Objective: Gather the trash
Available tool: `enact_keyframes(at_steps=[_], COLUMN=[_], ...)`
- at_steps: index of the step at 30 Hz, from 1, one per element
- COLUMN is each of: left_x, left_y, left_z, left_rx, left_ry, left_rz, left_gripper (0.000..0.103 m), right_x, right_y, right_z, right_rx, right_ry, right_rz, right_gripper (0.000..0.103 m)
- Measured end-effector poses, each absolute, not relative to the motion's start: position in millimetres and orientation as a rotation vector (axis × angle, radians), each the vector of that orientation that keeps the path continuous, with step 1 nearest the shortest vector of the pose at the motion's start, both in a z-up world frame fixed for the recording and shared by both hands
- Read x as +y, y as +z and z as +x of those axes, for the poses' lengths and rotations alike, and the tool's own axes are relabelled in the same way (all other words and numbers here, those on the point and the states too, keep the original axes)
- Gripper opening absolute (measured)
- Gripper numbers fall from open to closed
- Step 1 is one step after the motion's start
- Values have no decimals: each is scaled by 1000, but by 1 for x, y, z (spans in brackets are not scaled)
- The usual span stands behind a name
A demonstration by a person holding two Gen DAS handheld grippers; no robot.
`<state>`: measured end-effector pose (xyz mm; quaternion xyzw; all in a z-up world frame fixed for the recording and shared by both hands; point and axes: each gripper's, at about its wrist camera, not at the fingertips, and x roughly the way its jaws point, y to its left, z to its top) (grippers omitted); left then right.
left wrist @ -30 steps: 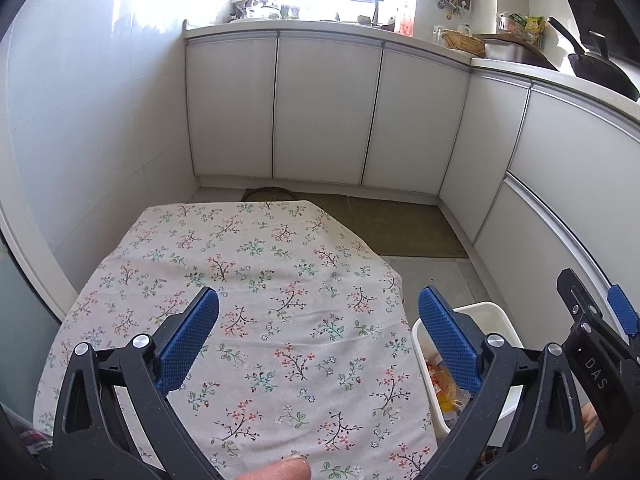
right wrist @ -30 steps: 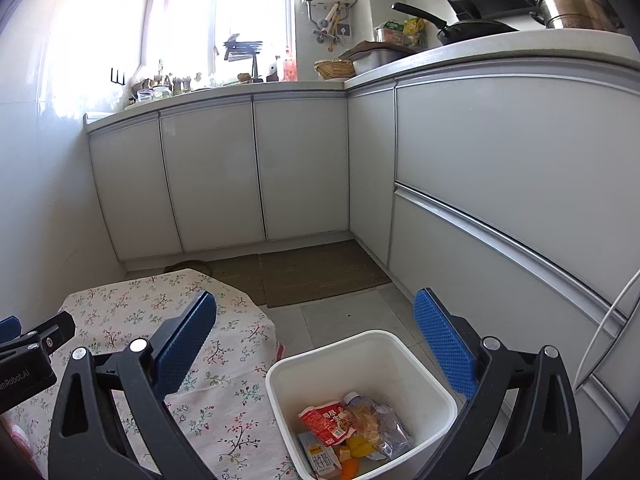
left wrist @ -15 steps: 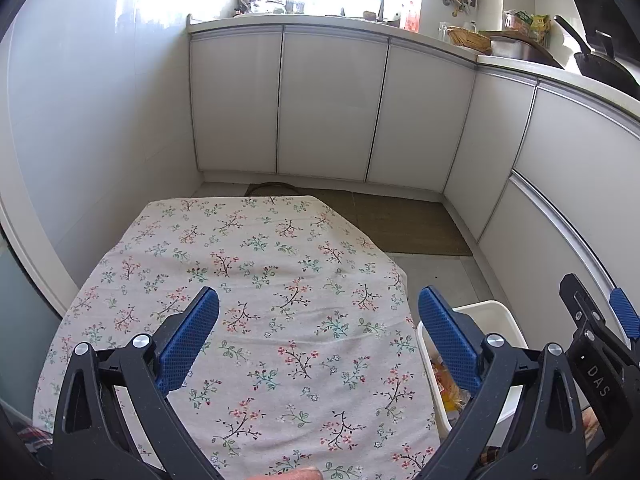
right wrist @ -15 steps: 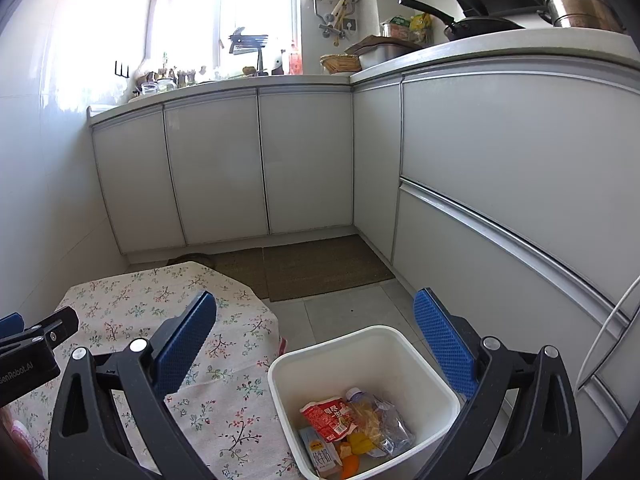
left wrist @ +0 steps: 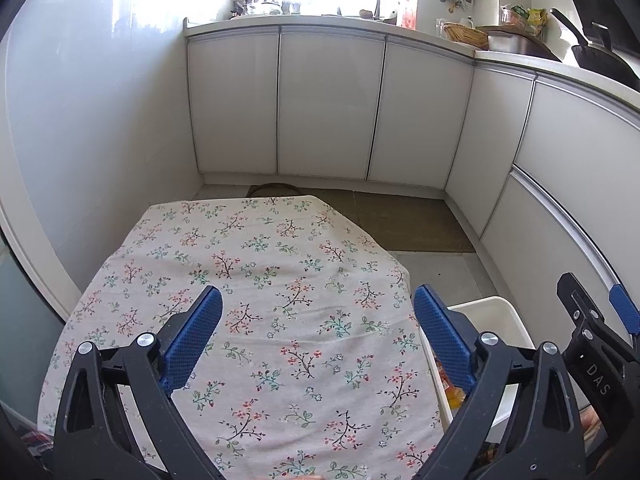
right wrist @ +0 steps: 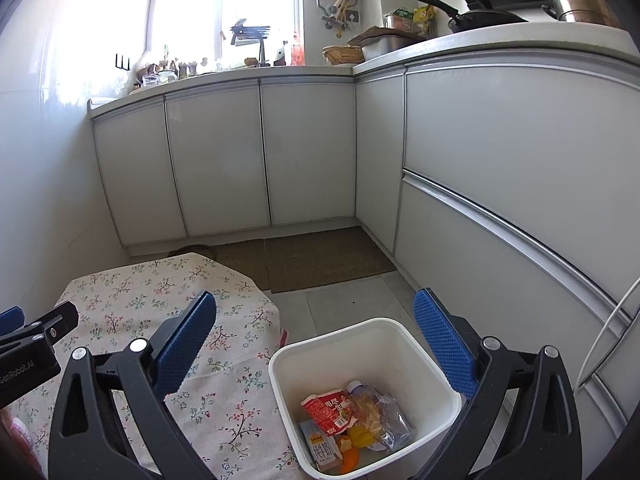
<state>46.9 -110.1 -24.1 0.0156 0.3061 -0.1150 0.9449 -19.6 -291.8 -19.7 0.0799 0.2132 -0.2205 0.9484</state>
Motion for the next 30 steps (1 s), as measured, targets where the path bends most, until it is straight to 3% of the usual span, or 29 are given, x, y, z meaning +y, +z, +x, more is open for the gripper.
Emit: enact_keyframes(at_steps=[5, 10, 20, 23, 25, 30], left_x=[-109, -111, -116, -116, -117, -116], left_y=[-27, -29, -29, -29, -29, -29], left_z=[50, 48, 46, 46, 46, 45], left_rx=[643, 638, 625, 626, 630, 635], left_ry=[-242, -268, -317, -314, -305, -292], left_rz=[25, 31, 29, 28, 37, 34], left_gripper=[86, 73, 67, 73, 86, 91], right_x=[-293, -296, -291, -291, -290, -289], right_y=[-20, -22, -25, -25, -25, -25], right_z=[-19, -16, -14, -14, -14, -14], right_rx=[443, 460, 471, 473, 472, 469], right_ry=[-444, -437, -428, -426, -426, -429], right_rz=[168, 180, 168, 166, 163, 155], right_gripper=[96, 96, 96, 96, 96, 96])
